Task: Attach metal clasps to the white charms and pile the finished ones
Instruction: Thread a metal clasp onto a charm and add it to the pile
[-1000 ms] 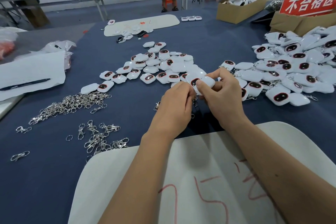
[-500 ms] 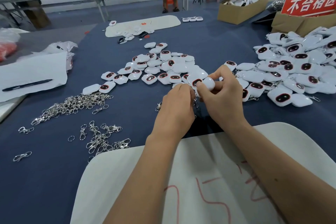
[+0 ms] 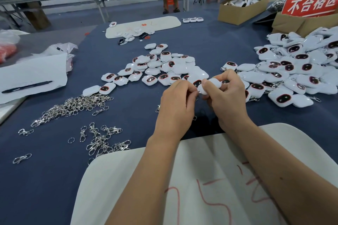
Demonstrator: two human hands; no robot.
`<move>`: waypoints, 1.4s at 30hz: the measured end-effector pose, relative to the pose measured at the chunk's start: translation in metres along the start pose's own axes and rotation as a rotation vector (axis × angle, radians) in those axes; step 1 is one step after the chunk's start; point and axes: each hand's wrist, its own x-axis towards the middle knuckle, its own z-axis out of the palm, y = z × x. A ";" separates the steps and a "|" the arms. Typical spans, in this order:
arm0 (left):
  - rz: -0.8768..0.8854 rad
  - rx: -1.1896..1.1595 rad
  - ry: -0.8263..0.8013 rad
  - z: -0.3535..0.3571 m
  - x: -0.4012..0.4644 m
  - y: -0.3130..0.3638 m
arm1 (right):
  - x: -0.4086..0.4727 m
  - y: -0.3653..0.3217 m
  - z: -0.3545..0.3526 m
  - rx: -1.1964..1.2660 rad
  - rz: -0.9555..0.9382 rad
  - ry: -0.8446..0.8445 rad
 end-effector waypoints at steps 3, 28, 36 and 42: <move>0.010 -0.022 -0.018 -0.001 0.001 -0.004 | 0.000 0.000 -0.001 0.034 0.028 -0.013; -0.040 0.259 -0.120 -0.006 -0.001 0.013 | -0.014 0.004 0.008 -0.478 -0.472 0.102; -0.425 -0.368 0.096 0.002 0.002 0.010 | -0.005 0.001 0.002 0.055 -0.039 -0.014; -0.552 -0.606 0.164 0.004 0.003 0.011 | -0.001 0.003 0.001 0.140 0.002 -0.095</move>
